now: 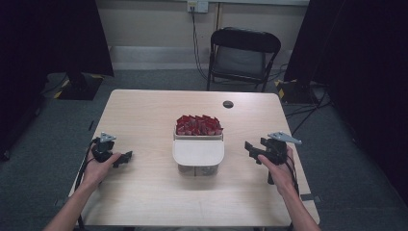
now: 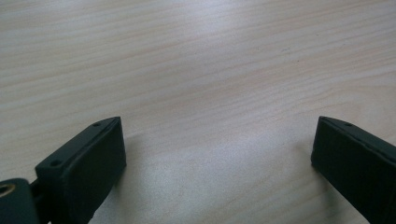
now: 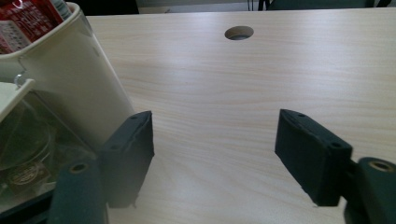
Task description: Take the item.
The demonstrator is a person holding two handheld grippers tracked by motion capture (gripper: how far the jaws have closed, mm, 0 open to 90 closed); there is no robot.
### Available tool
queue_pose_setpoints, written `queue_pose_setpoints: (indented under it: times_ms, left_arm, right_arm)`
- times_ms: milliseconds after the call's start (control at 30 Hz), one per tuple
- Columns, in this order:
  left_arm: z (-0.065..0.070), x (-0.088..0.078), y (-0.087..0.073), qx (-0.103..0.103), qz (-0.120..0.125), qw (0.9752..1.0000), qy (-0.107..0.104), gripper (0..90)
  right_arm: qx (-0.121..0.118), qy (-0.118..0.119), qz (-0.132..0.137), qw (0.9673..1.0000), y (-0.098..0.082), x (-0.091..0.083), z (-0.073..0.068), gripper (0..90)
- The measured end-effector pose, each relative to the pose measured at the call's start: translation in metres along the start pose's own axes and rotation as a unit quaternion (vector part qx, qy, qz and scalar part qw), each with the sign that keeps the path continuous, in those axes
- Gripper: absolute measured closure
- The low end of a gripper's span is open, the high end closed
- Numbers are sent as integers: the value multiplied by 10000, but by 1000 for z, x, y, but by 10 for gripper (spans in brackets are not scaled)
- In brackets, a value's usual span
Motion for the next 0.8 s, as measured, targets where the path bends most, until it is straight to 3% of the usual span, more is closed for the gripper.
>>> queue_pose_setpoints:
  times_ms: [133, 233, 433, 633, 800]
  left_arm:
    - [0, 0, 0, -7, 4, 10000, 0, 24]
    - [0, 0, 0, -4, 3, 10000, -1, 25]
    - [0, 0, 0, -8, 5, 10000, 0, 24]
    - [0, 0, 0, 1, -1, 10000, 0, 25]
    - [0, 0, 0, -6, 3, 10000, -2, 25]
  right_arm:
    - [-10, 162, -59, 9999, 4, -3, -7, 311]
    - [-99, 220, 28, 9997, 8, -4, -13, 330]
    - [12, 345, 187, 9992, 18, -4, -20, 377]
    - [-53, 451, 322, 9985, 30, 1, -32, 395]
    - [17, 807, 448, 9957, 41, 0, -46, 401]
Point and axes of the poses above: each handheld gripper's, and its own axes: x roughly forward along the jaws, y roughly out of its top, z roughly to its right, the point moved 4 cm from there along x, roughly forward along the jaws, and after that the axes turned 7 degrees about -y, right-handed, at the moved point
